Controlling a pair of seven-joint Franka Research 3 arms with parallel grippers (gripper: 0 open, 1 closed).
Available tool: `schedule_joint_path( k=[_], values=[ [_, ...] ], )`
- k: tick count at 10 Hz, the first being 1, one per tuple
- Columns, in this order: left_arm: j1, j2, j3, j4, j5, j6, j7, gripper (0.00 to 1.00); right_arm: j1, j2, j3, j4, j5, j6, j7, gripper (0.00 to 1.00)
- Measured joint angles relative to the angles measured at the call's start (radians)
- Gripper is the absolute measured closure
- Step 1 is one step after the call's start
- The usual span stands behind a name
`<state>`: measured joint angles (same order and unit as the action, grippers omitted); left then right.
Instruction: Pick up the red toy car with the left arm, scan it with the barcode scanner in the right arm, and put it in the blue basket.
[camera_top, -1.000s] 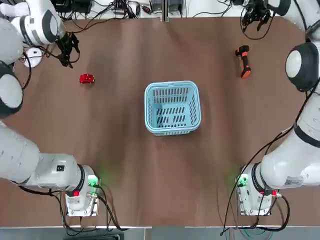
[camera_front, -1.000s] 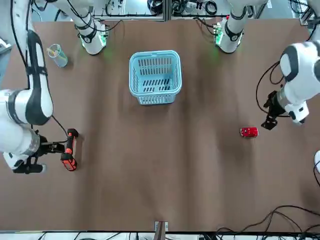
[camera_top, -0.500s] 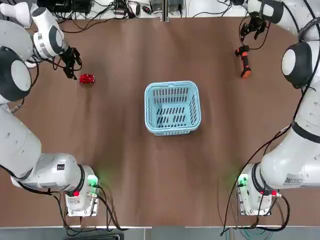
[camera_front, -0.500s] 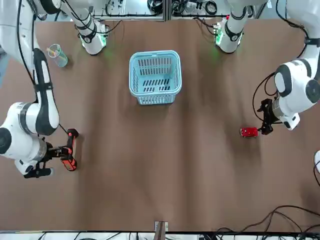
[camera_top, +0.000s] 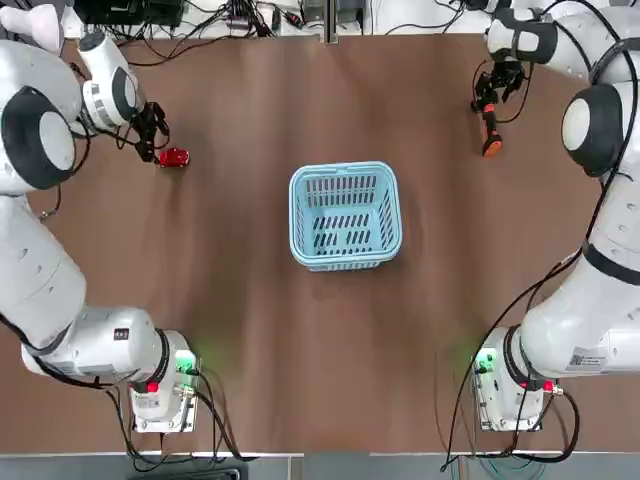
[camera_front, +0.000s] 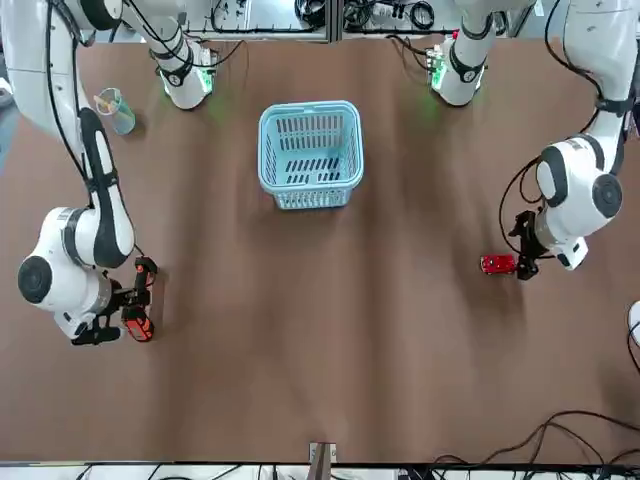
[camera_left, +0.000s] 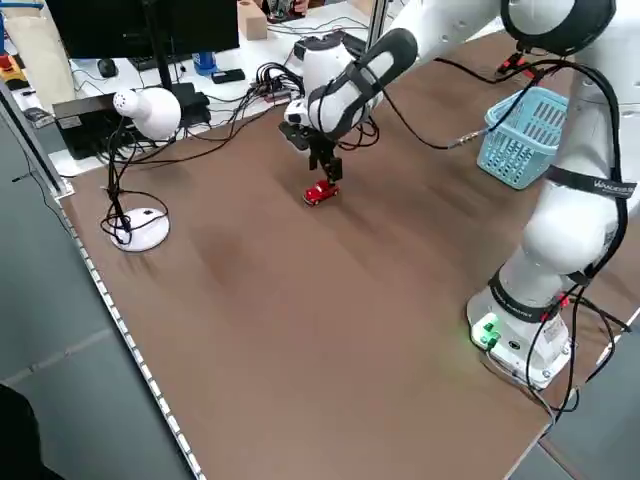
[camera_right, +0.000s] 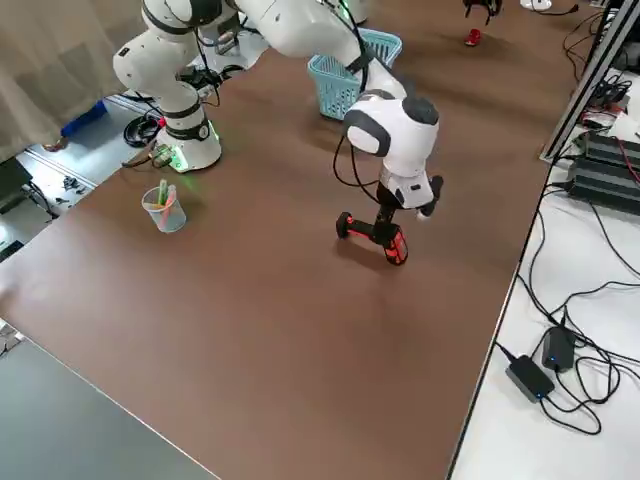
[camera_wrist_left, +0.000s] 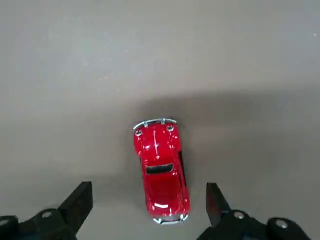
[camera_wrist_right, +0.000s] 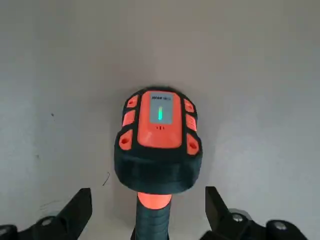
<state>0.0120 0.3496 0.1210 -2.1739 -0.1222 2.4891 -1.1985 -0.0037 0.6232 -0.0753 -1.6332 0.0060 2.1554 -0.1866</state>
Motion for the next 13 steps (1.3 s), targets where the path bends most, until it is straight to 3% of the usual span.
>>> schedule_joint_path(
  k=[4,7,8,10,11,13],
  values=[
    [0.000,0.065,-0.001,0.001,0.000,0.043,0.000,0.00,-0.001,-0.040,-0.001,-0.074,0.000,0.024,-0.044,0.00],
    [-0.001,0.093,-0.001,0.002,0.000,0.072,0.000,0.06,0.001,-0.044,0.000,-0.190,0.000,0.183,-0.049,0.00],
    [-0.001,0.095,-0.002,0.002,0.000,0.076,0.000,0.14,0.001,-0.045,0.000,-0.203,0.000,0.195,-0.049,0.00],
    [-0.004,0.095,-0.002,0.009,-0.001,0.084,-0.002,0.47,0.002,-0.051,0.000,-0.207,0.000,0.196,-0.050,0.00],
    [-0.007,0.093,-0.003,0.011,-0.002,0.083,-0.007,0.56,0.002,-0.059,0.000,-0.213,0.000,0.196,-0.051,0.01],
    [-0.012,0.079,-0.019,0.019,-0.002,0.083,-0.009,0.56,0.002,-0.076,0.000,-0.225,0.000,0.196,-0.052,0.03]
  ],
)
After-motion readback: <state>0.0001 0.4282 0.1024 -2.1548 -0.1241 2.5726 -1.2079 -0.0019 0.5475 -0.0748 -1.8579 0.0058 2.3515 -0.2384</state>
